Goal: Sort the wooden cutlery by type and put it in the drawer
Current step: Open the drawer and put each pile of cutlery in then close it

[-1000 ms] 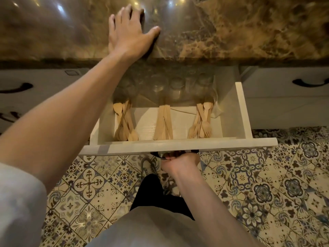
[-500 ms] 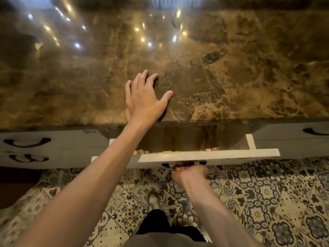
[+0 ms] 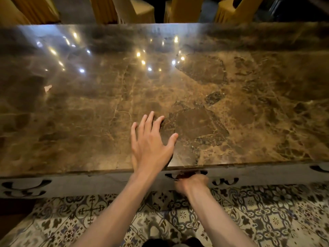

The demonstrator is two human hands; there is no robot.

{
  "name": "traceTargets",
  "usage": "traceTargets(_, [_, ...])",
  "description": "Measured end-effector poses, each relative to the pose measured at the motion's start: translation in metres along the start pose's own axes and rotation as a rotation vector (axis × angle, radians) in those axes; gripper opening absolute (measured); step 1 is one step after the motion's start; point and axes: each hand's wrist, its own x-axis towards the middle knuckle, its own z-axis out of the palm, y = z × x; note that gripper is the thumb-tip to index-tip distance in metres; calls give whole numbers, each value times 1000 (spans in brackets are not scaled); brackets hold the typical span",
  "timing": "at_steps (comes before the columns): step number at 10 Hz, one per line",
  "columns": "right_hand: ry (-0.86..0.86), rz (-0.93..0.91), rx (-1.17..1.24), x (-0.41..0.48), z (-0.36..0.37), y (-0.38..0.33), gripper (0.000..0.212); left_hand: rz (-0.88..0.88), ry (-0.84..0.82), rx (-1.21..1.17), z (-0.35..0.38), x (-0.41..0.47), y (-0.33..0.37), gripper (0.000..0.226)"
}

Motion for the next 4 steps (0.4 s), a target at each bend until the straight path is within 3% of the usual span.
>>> traceTargets(1, [-125, 217, 255, 2, 10, 1, 49, -2, 6, -10, -2, 3, 0, 58])
traceTargets(2, [-65, 142, 10, 0, 8, 1, 51, -1, 0, -11, -2, -2, 2, 58])
traceTargets(3, [-141, 148, -23, 1, -7, -2, 50, 16, 3, -12, -4, 4, 1, 56])
traceTargets(4, [-84, 143, -88, 5, -21, -4, 42, 13, -2, -5, -5, 4, 3, 53])
